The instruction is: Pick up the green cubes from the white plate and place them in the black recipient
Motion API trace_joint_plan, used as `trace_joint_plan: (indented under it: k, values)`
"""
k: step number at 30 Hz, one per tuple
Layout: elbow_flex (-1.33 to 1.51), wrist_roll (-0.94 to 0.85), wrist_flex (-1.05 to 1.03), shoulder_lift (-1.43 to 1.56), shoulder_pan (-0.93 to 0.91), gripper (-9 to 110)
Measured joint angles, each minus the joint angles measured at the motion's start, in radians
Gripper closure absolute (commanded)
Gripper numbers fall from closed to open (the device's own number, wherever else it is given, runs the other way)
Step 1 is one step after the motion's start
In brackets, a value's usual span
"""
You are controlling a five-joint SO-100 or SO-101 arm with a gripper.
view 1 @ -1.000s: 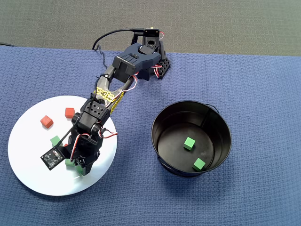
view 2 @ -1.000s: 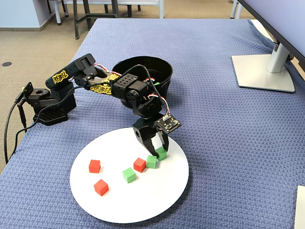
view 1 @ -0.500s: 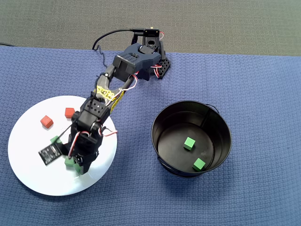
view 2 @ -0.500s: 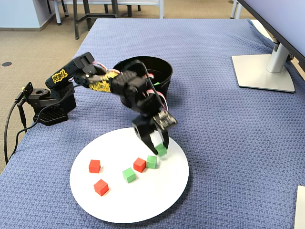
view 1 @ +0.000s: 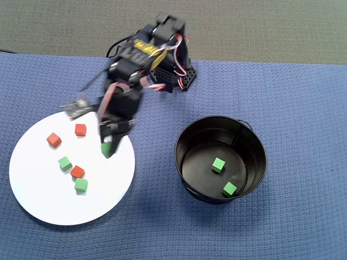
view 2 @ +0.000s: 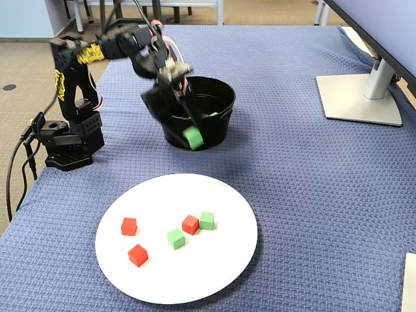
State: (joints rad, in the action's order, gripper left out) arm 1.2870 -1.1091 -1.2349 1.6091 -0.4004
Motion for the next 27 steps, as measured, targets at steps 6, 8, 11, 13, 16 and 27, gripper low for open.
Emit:
trace_joint_plan:
  k: [6, 8, 11, 13, 16, 27]
  values:
    - [0.202, 0.130, -0.041, 0.230, 0.244, 101]
    - [0.244, 0.187, -0.046, 0.282, 0.334, 101]
    - [0.301, 0.249, -0.054, 0.337, 0.472, 101]
    - [0.331, 0.275, -0.054, 0.348, 0.561, 101]
    - [0.357, 0.308, -0.049, 0.348, 0.684, 93]
    - [0.360, 0.341, -0.003, 0.333, 0.724, 68]
